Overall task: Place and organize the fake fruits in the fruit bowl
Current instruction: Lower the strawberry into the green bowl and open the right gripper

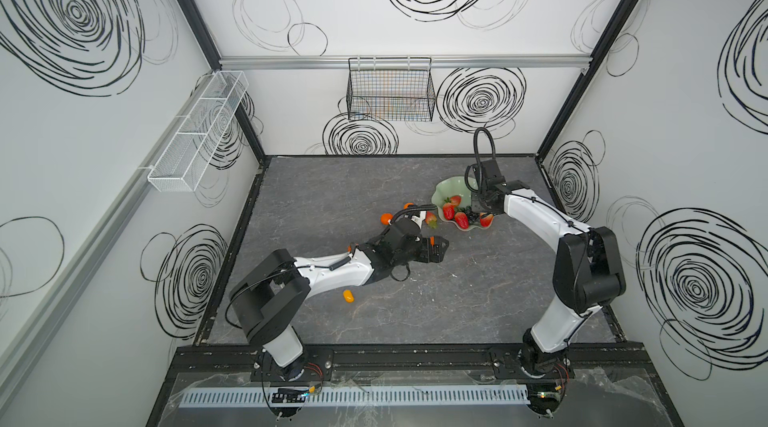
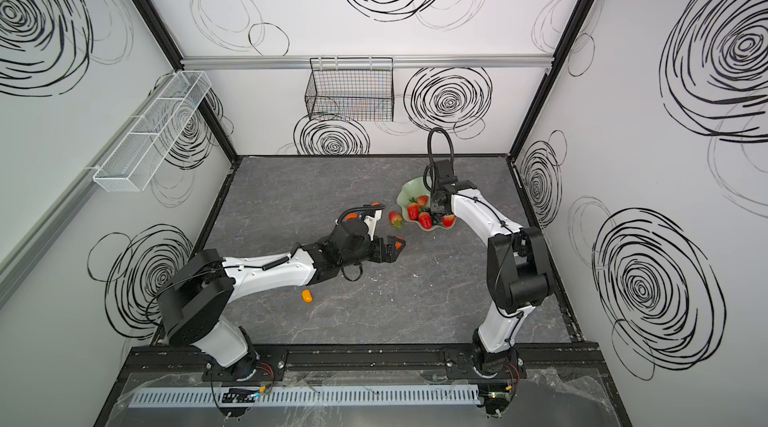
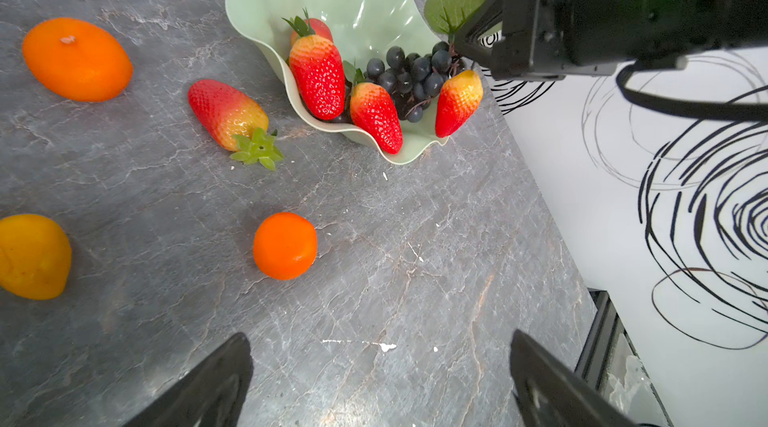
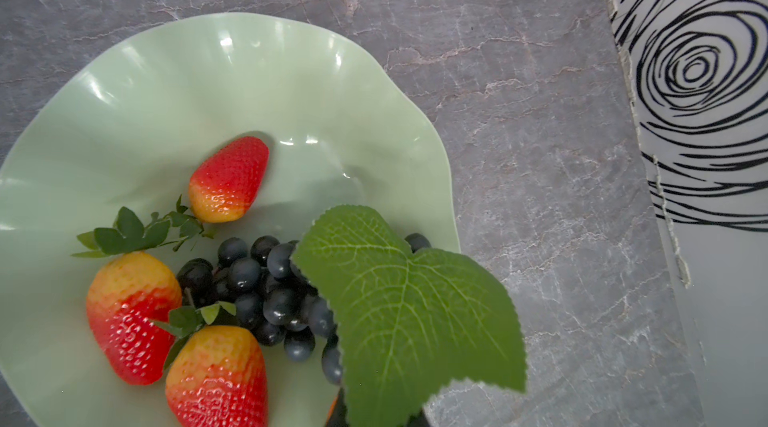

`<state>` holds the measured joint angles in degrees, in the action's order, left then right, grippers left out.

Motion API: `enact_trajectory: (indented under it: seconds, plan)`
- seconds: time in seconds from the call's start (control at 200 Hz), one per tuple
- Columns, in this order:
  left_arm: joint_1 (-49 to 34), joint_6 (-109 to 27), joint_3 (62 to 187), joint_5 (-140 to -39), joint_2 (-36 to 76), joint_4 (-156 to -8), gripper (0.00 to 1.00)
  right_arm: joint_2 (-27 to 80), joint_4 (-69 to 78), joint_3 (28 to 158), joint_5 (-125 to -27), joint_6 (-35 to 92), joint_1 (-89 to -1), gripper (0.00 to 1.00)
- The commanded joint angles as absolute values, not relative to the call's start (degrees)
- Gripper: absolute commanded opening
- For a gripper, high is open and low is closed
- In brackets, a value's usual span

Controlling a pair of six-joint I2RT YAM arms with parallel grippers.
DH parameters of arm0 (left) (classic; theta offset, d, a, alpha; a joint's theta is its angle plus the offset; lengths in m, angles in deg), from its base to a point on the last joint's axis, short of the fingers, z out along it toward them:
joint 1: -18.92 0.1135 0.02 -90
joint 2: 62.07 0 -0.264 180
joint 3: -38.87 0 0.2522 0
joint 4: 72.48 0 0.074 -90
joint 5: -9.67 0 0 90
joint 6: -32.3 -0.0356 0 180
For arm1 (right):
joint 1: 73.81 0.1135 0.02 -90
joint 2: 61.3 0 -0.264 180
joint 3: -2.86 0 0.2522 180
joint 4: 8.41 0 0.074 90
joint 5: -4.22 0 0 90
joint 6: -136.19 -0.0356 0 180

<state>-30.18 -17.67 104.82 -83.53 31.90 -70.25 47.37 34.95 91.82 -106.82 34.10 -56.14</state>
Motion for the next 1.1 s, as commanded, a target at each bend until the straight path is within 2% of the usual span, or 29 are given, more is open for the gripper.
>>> enact_trajectory:
  seconds: [0.0, 0.8, 1.096]
  plan:
    - [-29.7, -18.3, 104.6, -83.8, 31.4, -68.2, 0.99, 49.5, 32.7, 94.1, -106.7, 35.9, -54.5, 0.00]
    - [-29.5, -18.4, 102.8, -83.4, 30.1, -68.6, 0.99, 56.1, 31.8, 97.7, -102.9, 39.2, -50.7, 0.00]
    - [-29.3, -18.4, 102.4, -83.0, 29.4, -69.1, 0.99, 55.6, 32.3, 98.7, -101.1, 38.2, -50.8, 0.16]
